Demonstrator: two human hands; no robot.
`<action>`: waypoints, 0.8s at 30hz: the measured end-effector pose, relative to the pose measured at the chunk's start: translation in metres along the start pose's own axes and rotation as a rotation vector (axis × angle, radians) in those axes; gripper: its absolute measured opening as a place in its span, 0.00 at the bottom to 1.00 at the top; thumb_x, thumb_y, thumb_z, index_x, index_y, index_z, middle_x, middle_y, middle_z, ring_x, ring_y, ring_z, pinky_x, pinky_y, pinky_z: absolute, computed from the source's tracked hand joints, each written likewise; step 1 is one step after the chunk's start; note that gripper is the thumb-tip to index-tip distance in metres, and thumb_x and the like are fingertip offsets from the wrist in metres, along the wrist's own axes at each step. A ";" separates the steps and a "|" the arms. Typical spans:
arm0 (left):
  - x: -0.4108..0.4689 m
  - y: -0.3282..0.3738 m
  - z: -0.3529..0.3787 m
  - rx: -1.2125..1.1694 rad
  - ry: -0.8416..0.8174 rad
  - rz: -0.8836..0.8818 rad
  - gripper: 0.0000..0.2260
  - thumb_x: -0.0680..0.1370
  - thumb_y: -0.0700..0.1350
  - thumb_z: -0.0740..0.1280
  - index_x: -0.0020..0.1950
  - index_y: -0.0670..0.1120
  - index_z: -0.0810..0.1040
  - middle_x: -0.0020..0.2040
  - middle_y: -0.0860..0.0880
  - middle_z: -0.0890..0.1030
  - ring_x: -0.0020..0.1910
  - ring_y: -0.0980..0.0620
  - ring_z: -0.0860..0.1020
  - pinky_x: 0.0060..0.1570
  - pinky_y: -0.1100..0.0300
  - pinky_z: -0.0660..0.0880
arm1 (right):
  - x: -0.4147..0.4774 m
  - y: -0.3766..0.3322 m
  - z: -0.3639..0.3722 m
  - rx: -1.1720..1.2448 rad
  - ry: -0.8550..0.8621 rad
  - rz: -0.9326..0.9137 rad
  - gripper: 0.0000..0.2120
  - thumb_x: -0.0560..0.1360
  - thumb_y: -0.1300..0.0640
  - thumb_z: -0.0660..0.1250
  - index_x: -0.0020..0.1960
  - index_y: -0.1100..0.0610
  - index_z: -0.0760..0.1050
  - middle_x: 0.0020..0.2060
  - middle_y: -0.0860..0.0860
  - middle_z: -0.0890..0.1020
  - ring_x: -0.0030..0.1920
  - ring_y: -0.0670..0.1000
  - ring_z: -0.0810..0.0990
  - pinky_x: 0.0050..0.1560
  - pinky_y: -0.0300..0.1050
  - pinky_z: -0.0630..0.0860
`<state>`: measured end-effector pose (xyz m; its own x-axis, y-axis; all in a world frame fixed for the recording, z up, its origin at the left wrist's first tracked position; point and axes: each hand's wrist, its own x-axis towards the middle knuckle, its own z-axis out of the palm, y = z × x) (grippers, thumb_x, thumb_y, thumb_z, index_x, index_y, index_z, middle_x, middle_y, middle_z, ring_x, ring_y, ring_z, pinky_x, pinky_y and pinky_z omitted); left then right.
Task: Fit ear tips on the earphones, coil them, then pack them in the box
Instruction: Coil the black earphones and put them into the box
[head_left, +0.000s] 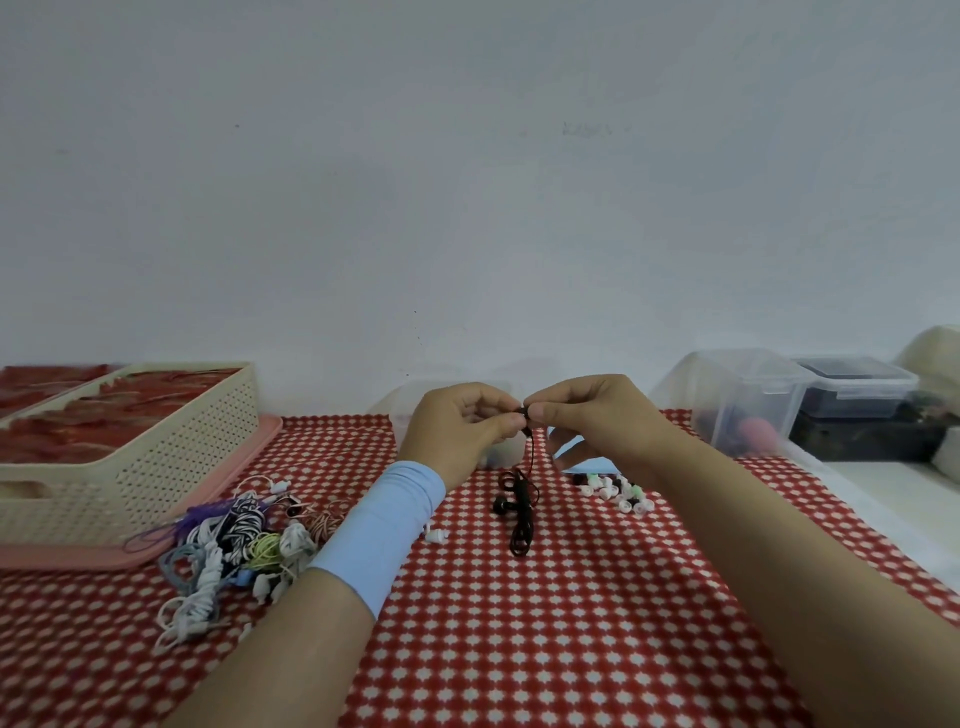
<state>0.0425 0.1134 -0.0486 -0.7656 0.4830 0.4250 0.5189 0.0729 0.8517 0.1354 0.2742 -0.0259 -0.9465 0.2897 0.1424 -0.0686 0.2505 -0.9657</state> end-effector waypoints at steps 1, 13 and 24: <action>0.000 0.000 -0.001 0.058 -0.014 0.030 0.06 0.72 0.41 0.76 0.43 0.52 0.85 0.41 0.54 0.85 0.43 0.58 0.83 0.48 0.64 0.79 | 0.000 0.000 0.000 -0.010 0.001 0.002 0.04 0.76 0.61 0.74 0.50 0.60 0.86 0.43 0.55 0.88 0.35 0.51 0.83 0.40 0.50 0.85; -0.003 0.008 -0.006 -0.183 -0.136 -0.080 0.06 0.74 0.34 0.72 0.49 0.41 0.85 0.44 0.45 0.86 0.45 0.49 0.85 0.48 0.58 0.82 | -0.001 0.001 -0.010 0.054 -0.143 0.109 0.08 0.76 0.58 0.73 0.52 0.60 0.86 0.41 0.53 0.86 0.34 0.50 0.78 0.35 0.44 0.80; -0.001 0.007 -0.006 -0.119 -0.196 -0.082 0.16 0.80 0.36 0.65 0.64 0.51 0.80 0.50 0.46 0.84 0.46 0.53 0.84 0.46 0.60 0.82 | 0.005 0.004 -0.014 -0.166 -0.061 0.069 0.07 0.79 0.53 0.70 0.53 0.54 0.85 0.49 0.52 0.87 0.35 0.47 0.81 0.35 0.42 0.79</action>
<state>0.0447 0.1084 -0.0410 -0.7087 0.6406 0.2956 0.4009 0.0209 0.9159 0.1352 0.2889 -0.0258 -0.9649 0.2557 0.0591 0.0448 0.3824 -0.9229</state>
